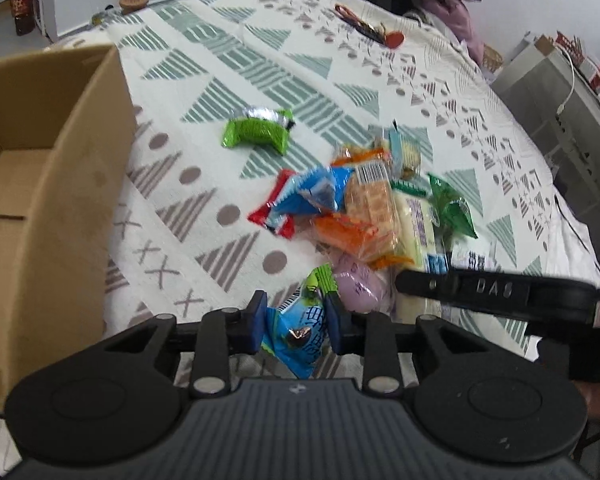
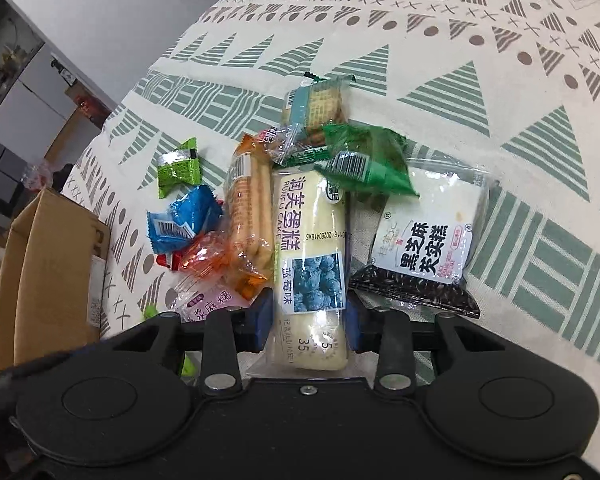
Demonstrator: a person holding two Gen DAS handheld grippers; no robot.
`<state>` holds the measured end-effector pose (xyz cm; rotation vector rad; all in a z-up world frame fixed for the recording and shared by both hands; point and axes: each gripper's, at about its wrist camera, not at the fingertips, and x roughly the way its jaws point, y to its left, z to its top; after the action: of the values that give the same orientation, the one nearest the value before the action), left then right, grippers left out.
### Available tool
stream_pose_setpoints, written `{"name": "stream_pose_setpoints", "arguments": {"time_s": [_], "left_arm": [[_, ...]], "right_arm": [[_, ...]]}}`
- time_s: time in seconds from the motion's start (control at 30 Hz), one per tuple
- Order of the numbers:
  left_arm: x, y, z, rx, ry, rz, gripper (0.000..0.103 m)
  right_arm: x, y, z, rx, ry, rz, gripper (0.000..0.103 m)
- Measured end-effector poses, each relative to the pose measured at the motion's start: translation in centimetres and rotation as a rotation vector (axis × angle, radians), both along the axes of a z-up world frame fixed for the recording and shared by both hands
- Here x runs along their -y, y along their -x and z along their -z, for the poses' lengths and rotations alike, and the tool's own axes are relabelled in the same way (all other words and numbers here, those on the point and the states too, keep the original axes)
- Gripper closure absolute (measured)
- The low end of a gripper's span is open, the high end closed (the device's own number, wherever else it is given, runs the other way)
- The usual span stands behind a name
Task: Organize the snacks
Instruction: 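Carry both snacks over the cardboard box and open both grippers to drop them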
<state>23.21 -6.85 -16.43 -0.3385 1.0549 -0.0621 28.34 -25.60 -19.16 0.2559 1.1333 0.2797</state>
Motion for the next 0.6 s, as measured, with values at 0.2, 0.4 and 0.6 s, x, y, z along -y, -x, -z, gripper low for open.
{"name": "stream_pose_setpoints", "arguments": {"time_s": [0.2, 0.4, 0.6], "left_arm": [[-0.6, 0.6, -1.7, 0.053, 0.000, -0.015, 0.073], [-1.1, 1.6, -3.6, 0.092, -0.025, -0.024, 0.073], [-2.0, 3.1, -6.2, 0.143, -0.047, -0.056, 0.073]], "right_arm": [[0.9, 1.0, -1.1, 0.029, -0.051, 0.019, 0.072], [1.0, 2.5, -3.1, 0.086, -0.078, 0.022, 0.072], [0.8, 3.4, -5.0, 0.156, -0.140, 0.005, 0.073]]}}
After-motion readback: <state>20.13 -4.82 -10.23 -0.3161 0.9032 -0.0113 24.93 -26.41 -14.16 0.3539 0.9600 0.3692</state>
